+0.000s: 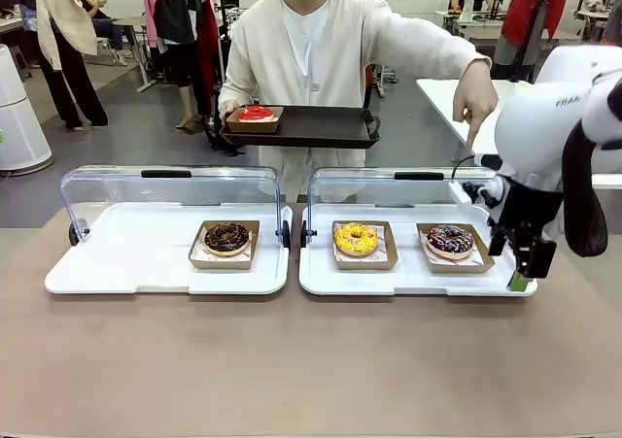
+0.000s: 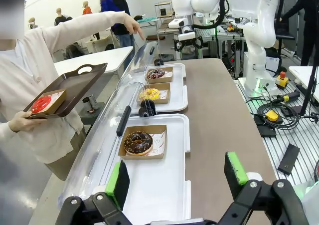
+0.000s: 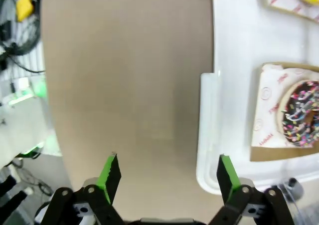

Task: Provide the desired donut to the person.
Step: Pick up and lift the Paper togo box containing the Donut pointed at by the person.

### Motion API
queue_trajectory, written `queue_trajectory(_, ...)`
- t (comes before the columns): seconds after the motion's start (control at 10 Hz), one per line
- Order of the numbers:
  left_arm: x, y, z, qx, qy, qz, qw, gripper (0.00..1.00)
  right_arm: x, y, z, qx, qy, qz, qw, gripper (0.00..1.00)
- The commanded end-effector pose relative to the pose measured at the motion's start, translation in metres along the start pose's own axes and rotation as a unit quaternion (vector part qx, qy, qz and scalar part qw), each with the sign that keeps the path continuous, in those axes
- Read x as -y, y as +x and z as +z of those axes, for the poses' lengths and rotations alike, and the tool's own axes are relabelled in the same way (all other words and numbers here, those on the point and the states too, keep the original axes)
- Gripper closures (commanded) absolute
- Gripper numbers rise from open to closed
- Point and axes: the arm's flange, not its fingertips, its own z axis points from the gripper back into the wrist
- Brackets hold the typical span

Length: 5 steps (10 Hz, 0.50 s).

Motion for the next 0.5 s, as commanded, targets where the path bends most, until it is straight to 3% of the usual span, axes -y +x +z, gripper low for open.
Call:
queue_trajectory(0.0, 0.002, 0.0, 0.0, 0.0, 0.006, -0.001, 1.0, 0.0, 0.01, -0.004, -0.023, 0.002, -0.026, -0.021, 0.999, 0.0)
queue_trajectory(0.4, 0.002, 0.0, 0.0, 0.0, 0.006, -0.001, 1.0, 0.0, 0.036, -0.019, -0.042, -0.007, -0.054, -0.042, 0.998, 0.0)
